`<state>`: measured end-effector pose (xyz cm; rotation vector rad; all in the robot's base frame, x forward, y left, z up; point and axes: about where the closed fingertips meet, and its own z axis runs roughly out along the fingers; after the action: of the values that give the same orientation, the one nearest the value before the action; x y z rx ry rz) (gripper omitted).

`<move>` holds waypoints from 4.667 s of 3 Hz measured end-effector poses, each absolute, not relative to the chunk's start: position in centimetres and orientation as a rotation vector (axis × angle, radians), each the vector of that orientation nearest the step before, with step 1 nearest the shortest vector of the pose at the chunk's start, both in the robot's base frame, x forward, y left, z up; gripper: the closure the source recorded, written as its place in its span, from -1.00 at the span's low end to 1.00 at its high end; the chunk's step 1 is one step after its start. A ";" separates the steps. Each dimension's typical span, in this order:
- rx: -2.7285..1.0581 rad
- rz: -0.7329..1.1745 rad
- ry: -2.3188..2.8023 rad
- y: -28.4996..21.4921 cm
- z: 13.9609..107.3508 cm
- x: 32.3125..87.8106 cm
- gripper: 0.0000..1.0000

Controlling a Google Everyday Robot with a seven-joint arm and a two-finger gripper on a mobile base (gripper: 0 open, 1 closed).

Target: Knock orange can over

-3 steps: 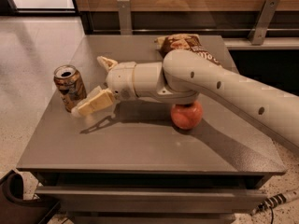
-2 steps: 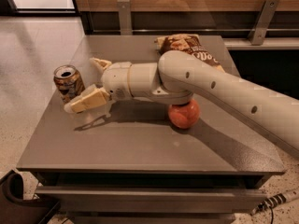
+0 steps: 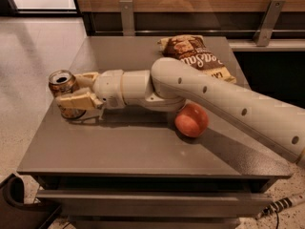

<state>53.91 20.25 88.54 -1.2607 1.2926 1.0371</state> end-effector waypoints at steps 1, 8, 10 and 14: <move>-1.262 1.054 1.282 20.9 88.9 53.7 0.79; -1.370 0.828 1.470 14.5 91.8 57.2 1.00; -1.268 0.952 1.450 15.1 88.5 55.8 1.00; -1.223 0.971 1.396 16.3 86.6 54.5 -0.42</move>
Offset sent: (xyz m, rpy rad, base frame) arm -0.0005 -0.0145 0.0180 -0.0625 -0.0351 -0.0347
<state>54.53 16.30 86.62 -1.2229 1.3964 0.9712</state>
